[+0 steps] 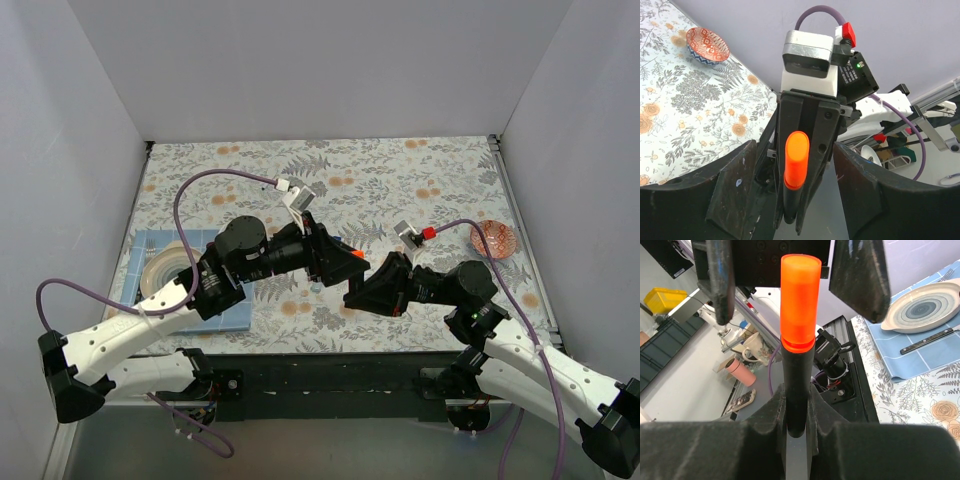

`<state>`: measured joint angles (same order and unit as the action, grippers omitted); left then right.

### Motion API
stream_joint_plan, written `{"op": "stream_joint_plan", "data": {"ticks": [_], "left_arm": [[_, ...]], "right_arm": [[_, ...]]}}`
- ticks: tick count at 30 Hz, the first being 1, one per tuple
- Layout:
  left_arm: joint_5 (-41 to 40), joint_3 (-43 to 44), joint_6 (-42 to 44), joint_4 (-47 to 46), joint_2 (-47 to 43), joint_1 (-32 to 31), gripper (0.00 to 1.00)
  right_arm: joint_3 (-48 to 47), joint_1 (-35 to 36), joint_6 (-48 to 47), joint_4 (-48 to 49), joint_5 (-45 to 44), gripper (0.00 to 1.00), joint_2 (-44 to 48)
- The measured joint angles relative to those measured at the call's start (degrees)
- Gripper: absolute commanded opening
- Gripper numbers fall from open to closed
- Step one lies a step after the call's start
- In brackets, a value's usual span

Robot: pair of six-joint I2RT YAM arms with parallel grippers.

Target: Insert the pens into the pen caps

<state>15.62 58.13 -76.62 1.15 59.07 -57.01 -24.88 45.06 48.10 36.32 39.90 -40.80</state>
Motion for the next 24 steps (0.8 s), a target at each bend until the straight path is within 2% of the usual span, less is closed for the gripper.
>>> {"op": "stream_joint_plan", "data": {"ticks": [6,9,13,14,18,24], "left_arm": [[-0.42,0.39,0.13,0.22,0.72,0.00,0.61],[-0.63,0.39,0.07,0.24,0.72,0.00,0.58],[-1.51,0.39,-0.42,0.50,0.28,0.02,0.36],[-1.66,0.39,-0.52,0.57,0.11,0.02,0.22],[-0.96,0.42,-0.63,0.28,-0.17,0.04,0.00],[1.51,0.33,-1.20,-1.16,-0.59,0.92,0.00]], "right_arm": [[0.02,0.00,0.00,0.00,0.83,0.01,0.00],[0.02,0.00,0.00,-0.02,1.01,0.01,0.00],[0.04,0.00,-0.02,-0.02,1.18,0.01,-0.02],[0.04,0.00,-0.02,-0.02,1.22,0.01,-0.02],[0.04,-0.02,-0.17,-0.26,1.20,0.01,-0.07],[-5.25,-0.04,-4.39,-8.35,1.81,0.01,-1.05]]}}
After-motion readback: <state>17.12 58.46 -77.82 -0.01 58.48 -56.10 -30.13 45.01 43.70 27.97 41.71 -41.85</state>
